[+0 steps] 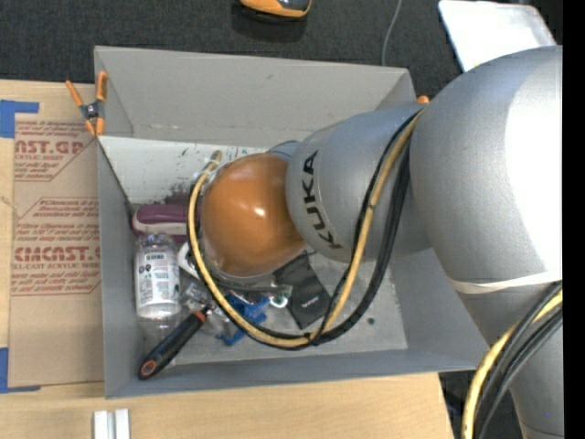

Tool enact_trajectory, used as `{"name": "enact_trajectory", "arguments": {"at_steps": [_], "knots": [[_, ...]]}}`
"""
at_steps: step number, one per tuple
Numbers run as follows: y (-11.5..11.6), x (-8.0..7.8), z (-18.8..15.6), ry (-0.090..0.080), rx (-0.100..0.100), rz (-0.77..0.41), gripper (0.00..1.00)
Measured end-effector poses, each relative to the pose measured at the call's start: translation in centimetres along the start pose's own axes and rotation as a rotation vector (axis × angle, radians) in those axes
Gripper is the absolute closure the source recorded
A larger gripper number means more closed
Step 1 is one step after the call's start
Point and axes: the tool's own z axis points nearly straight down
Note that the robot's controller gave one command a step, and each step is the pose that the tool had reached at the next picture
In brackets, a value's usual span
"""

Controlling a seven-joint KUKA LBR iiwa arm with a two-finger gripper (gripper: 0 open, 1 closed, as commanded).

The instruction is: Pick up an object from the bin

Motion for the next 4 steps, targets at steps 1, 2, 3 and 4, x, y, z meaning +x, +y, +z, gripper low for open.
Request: {"name": "enact_trajectory", "arguments": {"at_steps": [1,2,3,4], "knots": [[0.0,0.0,0.0,0.0,-0.001,0.0,1.0],[-0.1,0.1,0.6,0.0,0.008,-0.232,1.0],[-0.1,0.1,1.6,0.0,0.003,-0.562,1.0],[-0.3,-0.4,1.8,0.007,0.002,-0.319,1.0]]}}
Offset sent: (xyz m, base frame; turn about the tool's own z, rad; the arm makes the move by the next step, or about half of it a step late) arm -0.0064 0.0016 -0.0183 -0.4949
